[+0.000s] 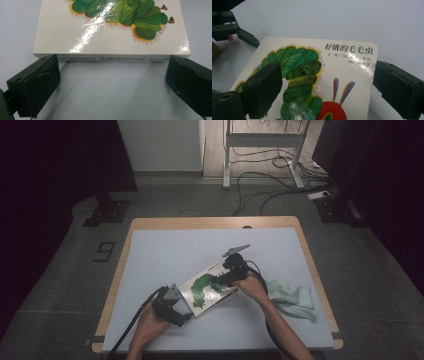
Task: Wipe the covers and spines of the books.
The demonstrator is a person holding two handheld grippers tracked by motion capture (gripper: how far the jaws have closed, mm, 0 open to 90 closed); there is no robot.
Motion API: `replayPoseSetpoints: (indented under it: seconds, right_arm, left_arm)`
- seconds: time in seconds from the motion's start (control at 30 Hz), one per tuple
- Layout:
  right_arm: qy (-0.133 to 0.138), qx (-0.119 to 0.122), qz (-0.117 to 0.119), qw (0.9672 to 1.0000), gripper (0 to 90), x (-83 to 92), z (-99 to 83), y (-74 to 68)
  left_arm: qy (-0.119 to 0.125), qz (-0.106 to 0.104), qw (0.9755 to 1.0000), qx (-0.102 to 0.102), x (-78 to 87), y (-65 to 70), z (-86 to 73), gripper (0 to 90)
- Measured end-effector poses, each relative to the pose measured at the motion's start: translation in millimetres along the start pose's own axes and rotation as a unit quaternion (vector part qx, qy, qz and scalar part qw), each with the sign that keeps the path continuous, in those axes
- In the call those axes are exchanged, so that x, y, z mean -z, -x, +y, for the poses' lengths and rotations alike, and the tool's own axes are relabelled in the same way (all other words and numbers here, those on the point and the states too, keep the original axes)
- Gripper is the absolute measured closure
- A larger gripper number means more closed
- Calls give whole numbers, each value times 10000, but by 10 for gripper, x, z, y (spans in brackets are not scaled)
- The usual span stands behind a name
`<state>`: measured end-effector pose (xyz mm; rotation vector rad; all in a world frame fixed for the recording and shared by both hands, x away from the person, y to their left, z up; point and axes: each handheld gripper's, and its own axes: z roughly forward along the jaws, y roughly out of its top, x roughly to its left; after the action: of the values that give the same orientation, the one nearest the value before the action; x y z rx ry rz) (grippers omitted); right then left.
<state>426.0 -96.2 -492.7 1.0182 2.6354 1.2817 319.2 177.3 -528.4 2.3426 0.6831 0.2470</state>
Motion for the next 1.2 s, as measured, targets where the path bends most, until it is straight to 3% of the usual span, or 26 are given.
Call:
replayPoseSetpoints:
  seconds: [0.13,0.17,0.23,0.3,0.4,0.5,0.83,1.03,1.2]
  right_arm:
    - [1,-45,40,10000,87,53,-17,-24]
    - [-13,-78,221,9997,157,61,-23,-19]
    - [-74,-174,794,9967,173,41,-32,-45]
    - [-272,231,485,9982,159,-5,-22,-161]
    - [-427,398,293,9979,160,-41,-23,-181]
    - [-470,380,435,9972,185,-1,-39,-150]
    - [-642,659,503,9945,253,212,-50,-178]
    - [-621,726,530,9940,340,267,-86,-184]
    - [-572,837,524,9935,373,297,-132,-196]
  left_arm:
    - [7,-5,10000,6,-2,0,0,0]
    - [6,-5,10000,5,-2,0,0,0]
    - [8,-5,10000,5,-2,1,0,0]
    - [10,-4,10000,6,-2,1,0,0]
    - [7,2,10000,7,-1,1,0,0]
    - [19,-9,10000,28,-3,0,-1,0]
    - [9,1,10000,57,2,-5,0,0]
    - [81,81,9993,355,22,-52,-15,0]
    - [67,92,9990,428,33,-70,-15,0]
